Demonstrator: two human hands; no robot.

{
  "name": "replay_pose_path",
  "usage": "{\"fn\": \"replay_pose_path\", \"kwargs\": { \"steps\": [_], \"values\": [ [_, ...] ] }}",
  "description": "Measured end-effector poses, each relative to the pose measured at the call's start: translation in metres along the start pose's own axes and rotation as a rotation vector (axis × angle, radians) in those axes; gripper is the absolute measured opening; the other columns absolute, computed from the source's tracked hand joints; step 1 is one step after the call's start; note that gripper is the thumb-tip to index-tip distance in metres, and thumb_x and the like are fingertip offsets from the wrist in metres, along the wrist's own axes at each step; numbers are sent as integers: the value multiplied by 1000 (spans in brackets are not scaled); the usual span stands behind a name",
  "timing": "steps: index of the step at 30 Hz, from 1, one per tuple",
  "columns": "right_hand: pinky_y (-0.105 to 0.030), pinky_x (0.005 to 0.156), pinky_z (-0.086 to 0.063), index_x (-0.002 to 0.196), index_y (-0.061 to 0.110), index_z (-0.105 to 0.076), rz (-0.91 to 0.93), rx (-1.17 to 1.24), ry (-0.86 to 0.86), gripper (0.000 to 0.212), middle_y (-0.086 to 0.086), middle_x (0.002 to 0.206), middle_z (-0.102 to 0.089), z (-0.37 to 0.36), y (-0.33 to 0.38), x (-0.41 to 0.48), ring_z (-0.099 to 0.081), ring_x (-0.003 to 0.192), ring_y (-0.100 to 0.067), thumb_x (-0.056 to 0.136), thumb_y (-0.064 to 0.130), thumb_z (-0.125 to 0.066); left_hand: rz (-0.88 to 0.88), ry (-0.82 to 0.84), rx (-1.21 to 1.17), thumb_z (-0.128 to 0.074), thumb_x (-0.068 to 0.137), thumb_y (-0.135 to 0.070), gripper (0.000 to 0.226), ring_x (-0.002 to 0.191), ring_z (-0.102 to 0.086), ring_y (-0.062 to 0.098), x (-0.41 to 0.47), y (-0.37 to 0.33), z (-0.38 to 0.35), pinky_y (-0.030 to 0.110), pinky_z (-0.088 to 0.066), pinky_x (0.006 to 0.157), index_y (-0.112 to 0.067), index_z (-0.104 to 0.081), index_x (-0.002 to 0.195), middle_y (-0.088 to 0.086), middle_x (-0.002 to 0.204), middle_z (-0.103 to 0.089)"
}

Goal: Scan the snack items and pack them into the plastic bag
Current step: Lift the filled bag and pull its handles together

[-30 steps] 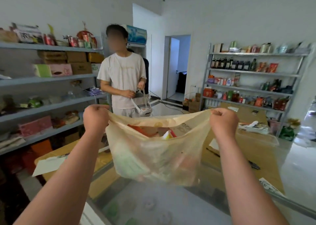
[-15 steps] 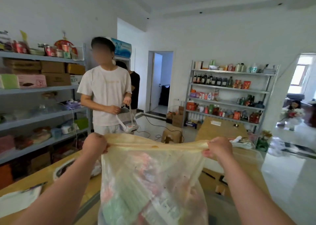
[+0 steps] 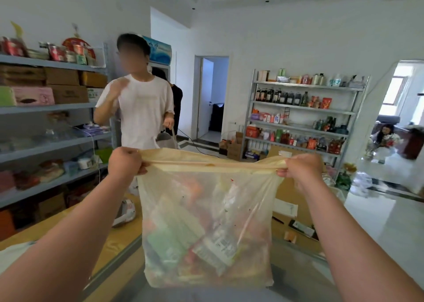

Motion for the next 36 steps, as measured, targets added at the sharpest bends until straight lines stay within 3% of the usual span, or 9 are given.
{"fn": "replay_pose_path", "kwargs": {
  "steps": [7, 11, 13, 14, 17, 21, 27, 31, 36],
  "values": [
    [-27, 58, -55, 108, -5, -60, -9, -28, 166, 18, -16, 77, -69, 3, -20, 3, -69, 63, -20, 94, 3, -53, -54, 85, 560, -55, 94, -15, 14, 66, -55, 21, 3, 17, 8, 31, -46, 62, -5, -61, 101, 0, 74, -61],
    [-24, 53, -57, 117, -6, -57, -52, -20, 261, 27, -17, 79, -69, 7, -29, 1, -70, 64, -20, 92, 2, -56, -29, 85, 530, -50, 95, -19, 25, 93, -65, 31, 11, 34, 4, 43, -53, 86, -3, -63, 108, 11, 99, -68],
    [-23, 50, -57, 120, -8, -54, -108, 42, 307, 29, -20, 81, -68, 9, -35, 0, -69, 65, -22, 91, -2, -56, -19, 203, 579, -40, 102, -21, 35, 113, -58, 27, -1, 30, -3, 36, -47, 98, 0, -56, 124, 11, 123, -60],
    [-23, 49, -57, 121, -9, -53, -129, 76, 320, 30, -22, 83, -67, 9, -36, -1, -68, 65, -23, 91, -4, -55, -63, 235, 585, -36, 104, -19, 34, 112, -56, 25, -9, 28, -6, 33, -46, 96, -1, -51, 128, 11, 125, -57],
    [-22, 49, -57, 119, -7, -55, -136, 169, 289, 29, -21, 86, -66, 11, -34, -3, -67, 68, -22, 91, -3, -56, 129, 174, -1, -33, 102, -6, 26, 63, -49, 23, -19, 16, -8, 28, -43, 54, -1, -51, 121, 12, 80, -55],
    [-19, 48, -55, 108, -6, -61, -136, 314, 224, 19, -19, 85, -66, 13, -24, -4, -68, 68, -21, 89, -2, -58, 166, 111, -23, -33, 101, 1, 19, 55, -44, 22, -19, 1, -1, 16, -40, 28, -3, -52, 98, 13, 70, -48],
    [-21, 49, -56, 116, -7, -55, -187, 380, 263, 25, -21, 91, -63, 16, -30, -8, -67, 72, -21, 91, -5, -53, 292, 162, 34, -36, 104, -13, 36, 27, -49, 13, -26, 2, 7, 17, -41, 30, -3, -48, 72, 6, 33, -51],
    [-18, 45, -53, 110, -5, -57, -153, 353, 310, 19, -19, 87, -63, 13, -20, -13, -65, 69, -20, 91, -5, -52, 240, 154, 134, -37, 103, -16, 31, 49, -45, 19, -18, 6, 12, 25, -38, 49, -4, -51, 79, 3, 36, -54],
    [-18, 43, -51, 100, -3, -61, -111, 197, 292, 12, -17, 80, -65, 17, -20, -11, -64, 62, -19, 90, -2, -56, 100, 144, 275, -39, 100, -14, 27, 46, -37, 17, -20, 0, 10, 23, -31, 45, -3, -52, 79, 6, 53, -48]
  ]
}}
Point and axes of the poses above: each hand's wrist, its own x-axis towards the middle knuckle, its own z-axis out of the back of the hand, y = z × x, the point moved 5 cm from there along x, towards the middle knuckle
